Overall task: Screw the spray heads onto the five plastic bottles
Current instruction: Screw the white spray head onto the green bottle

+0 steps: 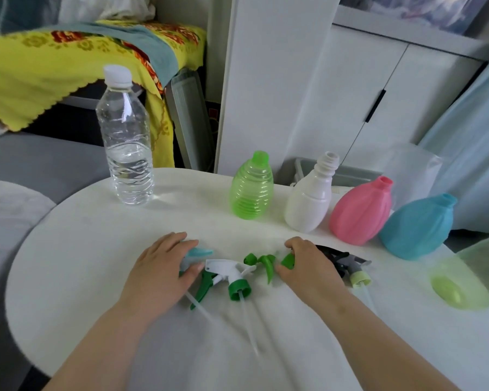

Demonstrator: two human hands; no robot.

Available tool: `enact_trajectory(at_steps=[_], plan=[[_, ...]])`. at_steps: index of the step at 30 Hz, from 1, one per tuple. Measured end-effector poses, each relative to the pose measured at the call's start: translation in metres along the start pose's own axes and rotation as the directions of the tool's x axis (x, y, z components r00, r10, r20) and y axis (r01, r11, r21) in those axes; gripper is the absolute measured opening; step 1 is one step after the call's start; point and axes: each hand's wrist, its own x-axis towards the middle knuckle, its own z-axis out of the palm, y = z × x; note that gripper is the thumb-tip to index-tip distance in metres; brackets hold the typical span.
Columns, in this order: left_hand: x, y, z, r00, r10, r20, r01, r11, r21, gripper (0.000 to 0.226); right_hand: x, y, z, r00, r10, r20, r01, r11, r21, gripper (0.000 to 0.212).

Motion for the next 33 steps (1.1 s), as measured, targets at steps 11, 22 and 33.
enact_trajectory(at_steps=[11, 22, 33], plan=[[-0.004, -0.008, -0.009, 0.999, -0.035, 0.031, 0.036, 0.999, -0.012, 0.048, -0.014, -0.049, 0.027, 0.982, -0.078, 0.17, 0.091, 0.994, -0.066, 0.04], [-0.006, -0.01, -0.01, 0.998, -0.042, 0.044, 0.043, 0.999, -0.033, 0.048, -0.007, -0.034, 0.003, 0.927, -0.02, 0.374, -0.107, 0.942, 0.318, 0.044], [-0.021, 0.011, -0.011, 0.996, -0.048, -0.081, 0.047, 0.999, -0.015, 0.045, -0.021, 0.017, -0.04, 0.951, -0.003, 0.31, -0.309, 0.054, 0.95, 0.016]])
